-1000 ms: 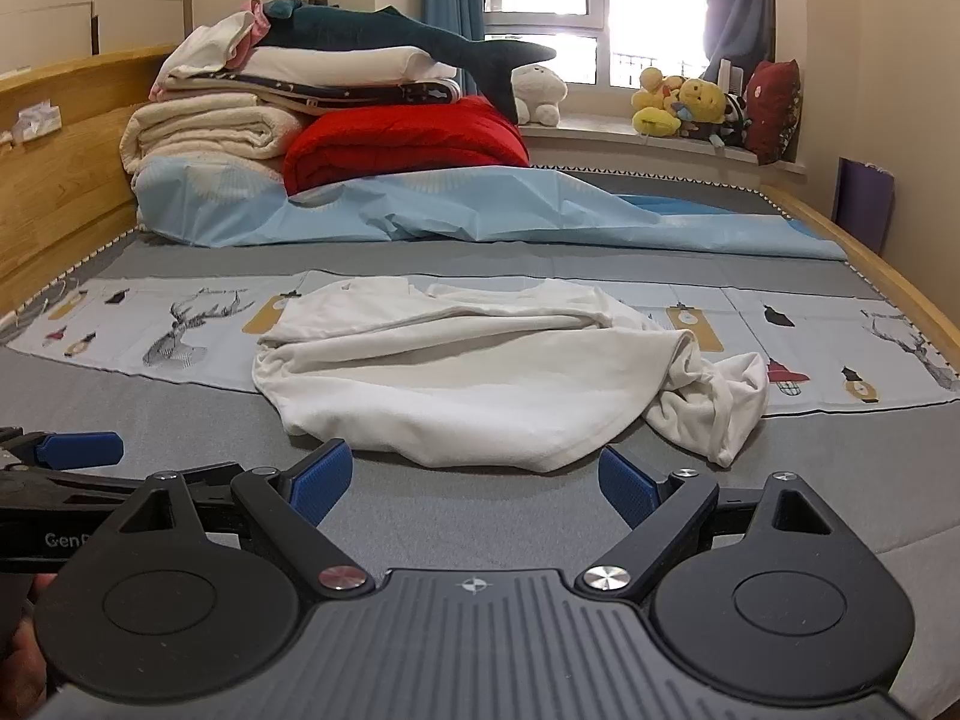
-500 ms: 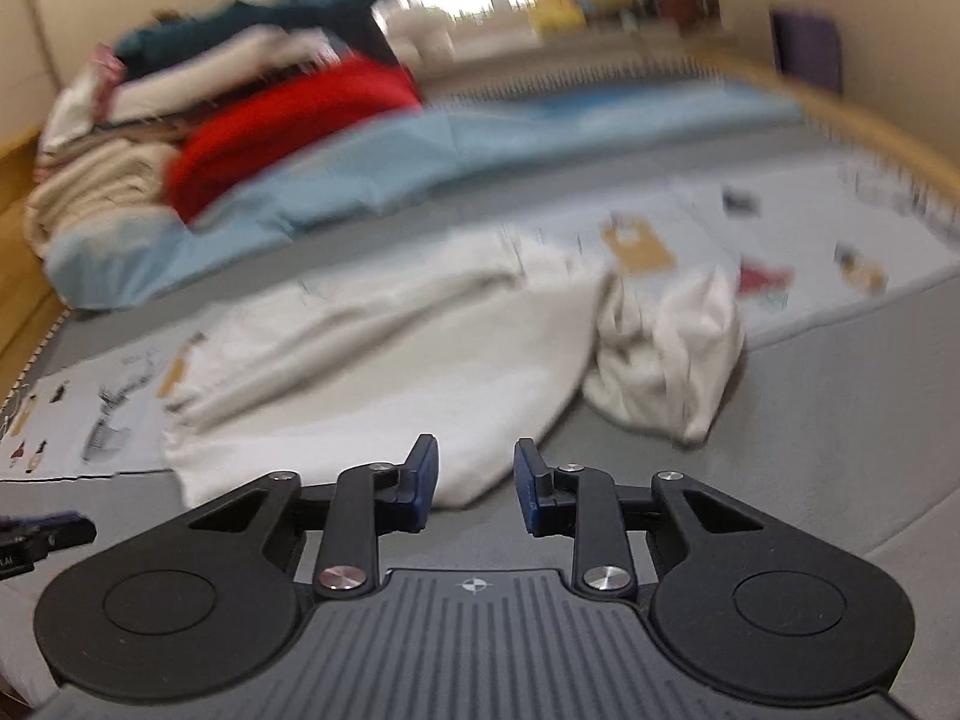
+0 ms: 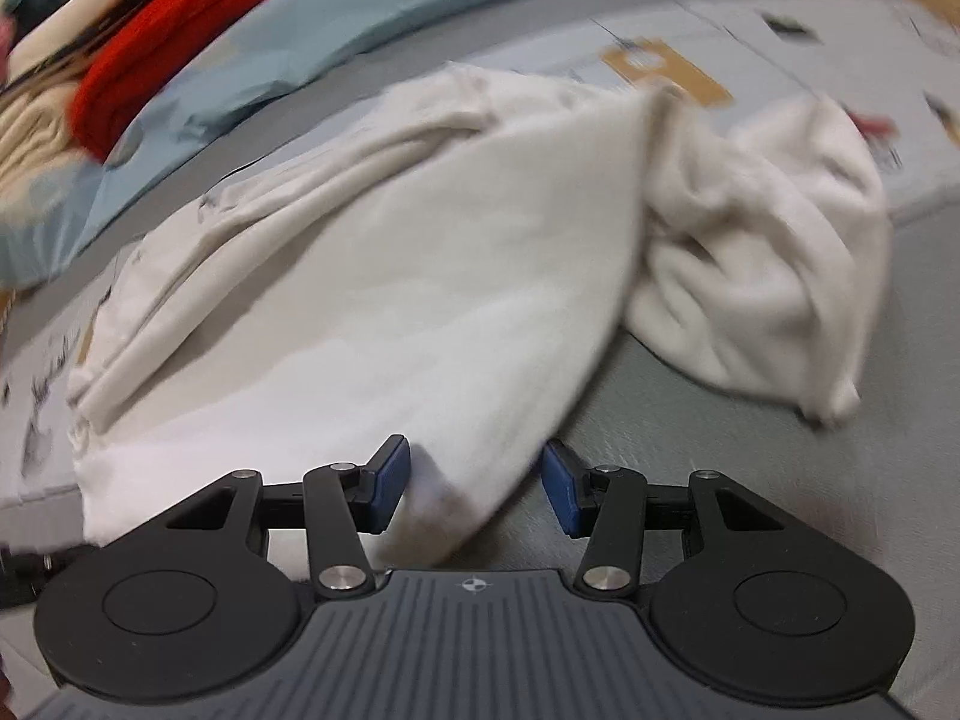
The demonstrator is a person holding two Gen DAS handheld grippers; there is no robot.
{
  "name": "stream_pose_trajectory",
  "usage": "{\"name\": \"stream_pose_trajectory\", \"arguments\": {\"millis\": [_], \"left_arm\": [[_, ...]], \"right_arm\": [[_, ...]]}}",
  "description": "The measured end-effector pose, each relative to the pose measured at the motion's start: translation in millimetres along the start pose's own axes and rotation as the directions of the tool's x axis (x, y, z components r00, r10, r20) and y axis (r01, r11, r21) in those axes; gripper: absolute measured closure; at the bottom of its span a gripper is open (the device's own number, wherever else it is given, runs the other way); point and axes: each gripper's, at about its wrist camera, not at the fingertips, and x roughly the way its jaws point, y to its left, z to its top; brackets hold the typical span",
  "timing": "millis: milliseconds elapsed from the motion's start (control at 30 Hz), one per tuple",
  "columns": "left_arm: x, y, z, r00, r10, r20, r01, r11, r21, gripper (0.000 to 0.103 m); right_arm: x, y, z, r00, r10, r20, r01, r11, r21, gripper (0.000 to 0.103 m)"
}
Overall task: Fold small clothes
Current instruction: 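Grasp the shirt hem with the left gripper while the right gripper grasps the hem beside it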
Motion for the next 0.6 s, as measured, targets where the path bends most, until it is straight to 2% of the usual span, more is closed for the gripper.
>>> {"name": "stream_pose_trajectory", "arguments": {"millis": [33,67,133,167,267,367,400,433,500,533,567,600], "left_arm": [[3.2,-0.2,1.0,1.0,0.002,0.007,-0.002,1.0,-0.01,0.061],[5.8,0.5,1.7,1.0,0.003,0.012,-0.003,1.0,-0.024,0.062],[6.5,0.2,1.7,0.999,0.0,0.036,0.001,0.999,-0.033,0.064],[4.6,-2.5,1.9,0.999,0.0,0.049,0.001,1.0,-0.022,0.075],[-14.6,-13.9,0.0,0.995,0.011,0.097,-0.018,0.997,0.069,0.089],[-54.0,-19.1,-4.6,0.986,0.013,0.168,-0.041,0.986,0.164,0.091],[-72.7,-16.8,-6.2,0.98,0.0,0.198,-0.036,0.984,0.176,0.091],[-90.6,-12.6,-7.1,0.975,-0.026,0.221,-0.013,0.984,0.175,0.092],[-131.1,-1.0,-13.3,0.956,-0.051,0.289,-0.004,0.982,0.189,0.092],[-150.8,6.0,-18.0,0.944,-0.059,0.323,-0.005,0.981,0.194,0.092],[-167.4,13.8,-22.8,0.936,-0.071,0.346,0.006,0.983,0.185,0.092],[-180.1,22.9,-28.1,0.93,-0.07,0.362,0.013,0.988,0.157,0.092]], "right_arm": [[1.7,3.0,0.6,1.0,0.017,0.0,-0.017,1.0,-0.018,0.068],[2.2,7.3,-1.4,1.0,0.024,-0.008,-0.025,0.999,-0.044,0.086],[-4.8,15.3,-5.5,1.0,0.025,0.018,-0.023,0.995,-0.102,0.091],[-8.8,17.3,-4.6,0.999,0.038,0.029,-0.034,0.992,-0.118,0.094],[-34.5,21.3,-4.4,0.992,0.109,0.068,-0.097,0.982,-0.164,0.095],[-62.8,28.4,-9.2,0.974,0.224,0.033,-0.21,0.948,-0.238,0.096],[-75.6,32.2,-14.3,0.959,0.283,0.002,-0.27,0.92,-0.282,0.096],[-91.1,37.1,-22.1,0.931,0.363,-0.048,-0.358,0.874,-0.328,0.096],[-113.8,40.7,-39.0,0.853,0.49,-0.18,-0.521,0.779,-0.348,0.096],[-122.5,42.6,-46.1,0.833,0.509,-0.217,-0.552,0.746,-0.372,0.095],[-131.6,43.2,-54.0,0.816,0.519,-0.254,-0.577,0.717,-0.391,0.089],[-136.7,40.7,-57.8,0.808,0.518,-0.281,-0.589,0.712,-0.382,0.086]]}}
